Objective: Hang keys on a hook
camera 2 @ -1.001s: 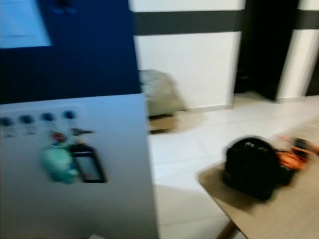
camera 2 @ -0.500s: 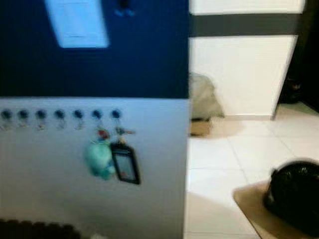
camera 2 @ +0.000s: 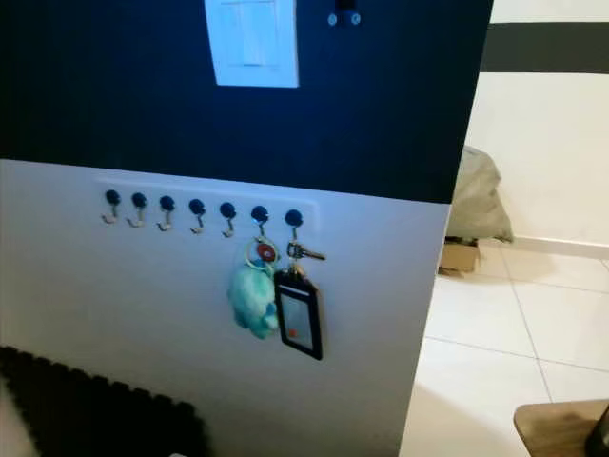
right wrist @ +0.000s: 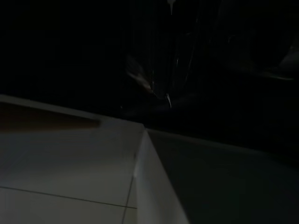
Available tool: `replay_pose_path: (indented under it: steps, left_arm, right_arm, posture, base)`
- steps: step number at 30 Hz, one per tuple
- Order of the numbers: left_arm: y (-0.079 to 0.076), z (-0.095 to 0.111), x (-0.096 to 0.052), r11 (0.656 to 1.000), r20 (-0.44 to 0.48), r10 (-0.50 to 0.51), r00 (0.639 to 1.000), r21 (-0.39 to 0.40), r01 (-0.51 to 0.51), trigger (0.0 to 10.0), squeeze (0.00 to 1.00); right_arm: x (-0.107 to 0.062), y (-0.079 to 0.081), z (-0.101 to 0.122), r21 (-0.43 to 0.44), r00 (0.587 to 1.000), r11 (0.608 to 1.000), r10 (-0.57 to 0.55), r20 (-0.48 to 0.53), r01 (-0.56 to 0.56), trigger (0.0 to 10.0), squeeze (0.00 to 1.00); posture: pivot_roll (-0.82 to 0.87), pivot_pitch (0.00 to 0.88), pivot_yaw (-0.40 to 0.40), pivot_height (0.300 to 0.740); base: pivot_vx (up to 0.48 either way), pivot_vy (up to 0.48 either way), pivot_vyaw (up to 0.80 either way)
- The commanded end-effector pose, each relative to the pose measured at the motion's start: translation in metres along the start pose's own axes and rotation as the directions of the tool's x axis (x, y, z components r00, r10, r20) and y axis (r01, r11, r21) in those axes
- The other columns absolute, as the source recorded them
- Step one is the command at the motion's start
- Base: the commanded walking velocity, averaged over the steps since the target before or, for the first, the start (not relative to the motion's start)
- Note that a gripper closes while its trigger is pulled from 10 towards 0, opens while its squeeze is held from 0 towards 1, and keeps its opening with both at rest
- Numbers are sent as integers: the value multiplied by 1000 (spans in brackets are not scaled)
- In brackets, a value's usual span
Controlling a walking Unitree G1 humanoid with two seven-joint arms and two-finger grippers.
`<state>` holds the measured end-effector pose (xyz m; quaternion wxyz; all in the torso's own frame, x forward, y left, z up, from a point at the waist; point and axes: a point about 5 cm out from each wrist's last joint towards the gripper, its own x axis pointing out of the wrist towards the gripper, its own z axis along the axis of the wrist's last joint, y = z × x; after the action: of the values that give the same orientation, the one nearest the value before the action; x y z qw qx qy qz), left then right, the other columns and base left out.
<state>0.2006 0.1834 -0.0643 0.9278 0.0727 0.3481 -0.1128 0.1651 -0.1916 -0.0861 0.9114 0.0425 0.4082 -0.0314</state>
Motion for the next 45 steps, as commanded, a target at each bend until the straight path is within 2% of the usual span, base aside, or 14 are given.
replay_pose_path:
  steps: [1,10,23,30,35,45]
  left_arm:
    - [2,-1,-1,1000,0,0,1000,21,0,10000,0]
    - [-3,0,0,1000,2,-26,1000,17,26,10000,0]
    - [-2,0,0,999,7,-32,999,13,31,10000,0]
    - [-2,3,-1,999,42,-52,998,-11,52,10000,0]
    - [-5,3,-1,997,43,-77,996,20,76,10000,0]
    - [-7,4,-1,995,46,-93,995,23,92,10000,0]
  right_arm:
    - [0,0,-2,17,1000,1000,-8,-10,8,10000,0]
    - [-1,0,-3,23,1000,1000,-10,-13,10,10000,0]
    - [0,0,-2,26,1000,1000,-9,-13,9,10000,0]
    - [0,0,-3,31,1000,999,-13,-13,13,10000,0]
    - [-1,0,-3,36,1000,999,-15,-13,15,10000,0]
    - [-1,1,-4,46,1000,999,-19,-15,19,10000,0]
  posture:
    - [41,21,21,740]
    - [43,23,21,740]
    - [44,25,20,740]
    - [43,29,21,740]
    - [42,32,23,740]
    - [44,39,24,740]
  base:
    - [0,0,0]
    - [0,0,0]
    - [0,344,0]
    - [0,0,0]
    - [0,0,0]
    - [0,-466,0]
